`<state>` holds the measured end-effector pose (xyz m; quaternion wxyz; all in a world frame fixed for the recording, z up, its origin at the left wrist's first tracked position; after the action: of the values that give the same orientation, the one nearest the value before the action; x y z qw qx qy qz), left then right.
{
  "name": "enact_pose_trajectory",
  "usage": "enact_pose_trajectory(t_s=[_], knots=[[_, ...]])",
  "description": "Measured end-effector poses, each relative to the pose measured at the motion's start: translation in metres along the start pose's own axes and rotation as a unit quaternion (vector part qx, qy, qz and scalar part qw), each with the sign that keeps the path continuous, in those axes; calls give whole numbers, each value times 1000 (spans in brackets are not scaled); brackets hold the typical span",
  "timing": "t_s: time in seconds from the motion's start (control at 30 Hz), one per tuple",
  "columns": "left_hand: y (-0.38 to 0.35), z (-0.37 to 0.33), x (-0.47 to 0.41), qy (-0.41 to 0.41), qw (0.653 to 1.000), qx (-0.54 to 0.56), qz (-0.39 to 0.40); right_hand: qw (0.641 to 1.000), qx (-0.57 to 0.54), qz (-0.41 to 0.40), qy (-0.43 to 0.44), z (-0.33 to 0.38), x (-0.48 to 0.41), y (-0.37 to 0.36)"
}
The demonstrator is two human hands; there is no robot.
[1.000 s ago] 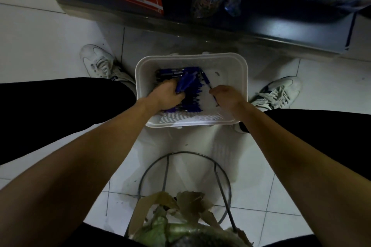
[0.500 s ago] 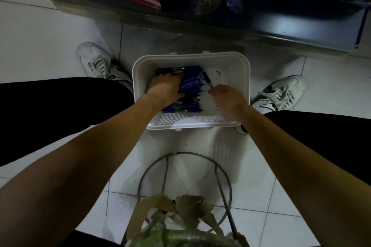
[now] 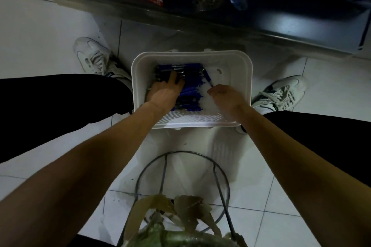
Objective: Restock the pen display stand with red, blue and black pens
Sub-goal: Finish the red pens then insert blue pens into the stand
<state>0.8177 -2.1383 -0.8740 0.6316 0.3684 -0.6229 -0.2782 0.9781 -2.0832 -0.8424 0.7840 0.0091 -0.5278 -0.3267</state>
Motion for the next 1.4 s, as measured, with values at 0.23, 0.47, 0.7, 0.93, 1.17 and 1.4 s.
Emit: enact_pose_trajectory(t_s=[0.23,0.47,0.7,0.93,1.17,1.4], knots=[[4,9,-7,31,996,81,-33,1000,-11,6,-11,-2,-1,-1],[17,19,-16,77,965,249,-21,1000,-24,8,-5,-2,0,-1],[8,10,-29,83,995,47,25,999,-39,15,-10,-6,-5,-4],[13,13,-33,53,996,68,32,1000,-27,15,4,-7,-4,-3],[28,15,-20,31,977,197,78,999,-35,18,6,-8,-5,-2],[39,24,0,94,853,456,236,986,-159,21,-33,-2,3,3]])
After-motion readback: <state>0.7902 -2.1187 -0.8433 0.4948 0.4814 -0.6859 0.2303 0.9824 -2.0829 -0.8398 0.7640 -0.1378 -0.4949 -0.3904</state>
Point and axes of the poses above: each hand's wrist, its own x-axis away from the middle knuckle, its own y-axis out of the back of the hand, z = x × y, the point moved 5 cm from there along -x, towards the middle knuckle, and after that the axes turned 6 degrees about y, right-handed, at the moved point
